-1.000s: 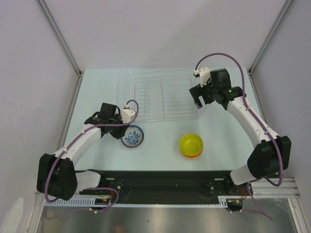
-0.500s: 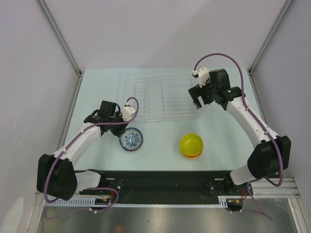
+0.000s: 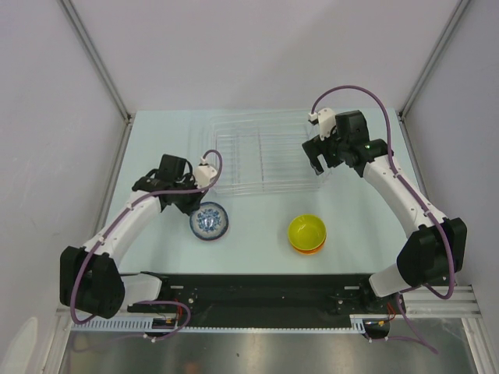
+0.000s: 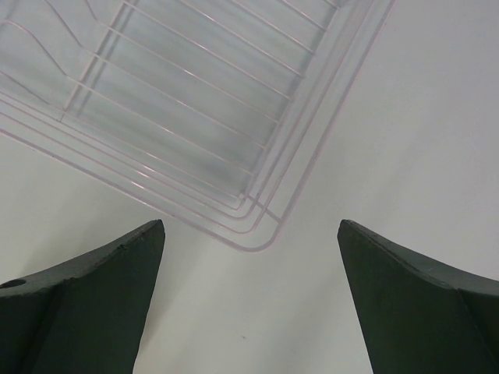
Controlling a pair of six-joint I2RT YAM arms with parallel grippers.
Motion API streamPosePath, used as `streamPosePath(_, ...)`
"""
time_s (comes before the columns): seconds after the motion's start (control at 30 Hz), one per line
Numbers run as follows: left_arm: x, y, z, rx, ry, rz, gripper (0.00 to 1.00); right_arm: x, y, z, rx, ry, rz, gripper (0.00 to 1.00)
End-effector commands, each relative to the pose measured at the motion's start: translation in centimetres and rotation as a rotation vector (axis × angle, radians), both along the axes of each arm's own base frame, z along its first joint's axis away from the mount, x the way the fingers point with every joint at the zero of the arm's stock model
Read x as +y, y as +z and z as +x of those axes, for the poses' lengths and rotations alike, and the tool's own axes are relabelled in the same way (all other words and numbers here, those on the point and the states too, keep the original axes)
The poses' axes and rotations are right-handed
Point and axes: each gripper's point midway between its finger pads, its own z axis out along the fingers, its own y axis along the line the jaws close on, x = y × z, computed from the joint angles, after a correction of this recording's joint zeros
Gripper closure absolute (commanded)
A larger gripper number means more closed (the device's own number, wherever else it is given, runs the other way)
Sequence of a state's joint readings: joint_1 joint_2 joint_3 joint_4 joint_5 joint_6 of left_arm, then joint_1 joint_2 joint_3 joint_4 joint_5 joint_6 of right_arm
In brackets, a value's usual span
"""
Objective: Load the bowls into the dish rack
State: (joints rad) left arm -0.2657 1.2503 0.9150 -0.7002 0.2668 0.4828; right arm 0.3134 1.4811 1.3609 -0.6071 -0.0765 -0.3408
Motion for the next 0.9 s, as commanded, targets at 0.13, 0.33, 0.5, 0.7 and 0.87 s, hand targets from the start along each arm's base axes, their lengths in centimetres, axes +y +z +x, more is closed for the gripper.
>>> streamPosePath(0.13,-1.0,4.0,1.0,-0.081,-0.051,-0.047,1.0,0.2,1.7,0.5,-0.059,-0.002,0.009,0.0)
streamPosePath(0.33,-1.2,8.1,2.0,-0.163,-0.055,-0.065,1.0,0.4,1.8,0.5,-0.061,0.001,0.012,0.0)
streamPosePath(0.5,-1.1,11.0,2.9,-0.235,-0.044,-0.064,1.0,0.6,1.8,0.4,-0.058,0.015,0.013,0.0)
streamPosePath(0.7,-1.4,14.9,5.2,-0.344,0.008,-0.098,1.0,3.2,3.0,-0.9,-0.025,0.134,0.106,0.0)
streamPosePath(0.87,-2.6,16.9,8.2,-0.455,0.073,-0.15,1.0,6.9,5.7,-2.7,0.016,0.282,0.279,0.03)
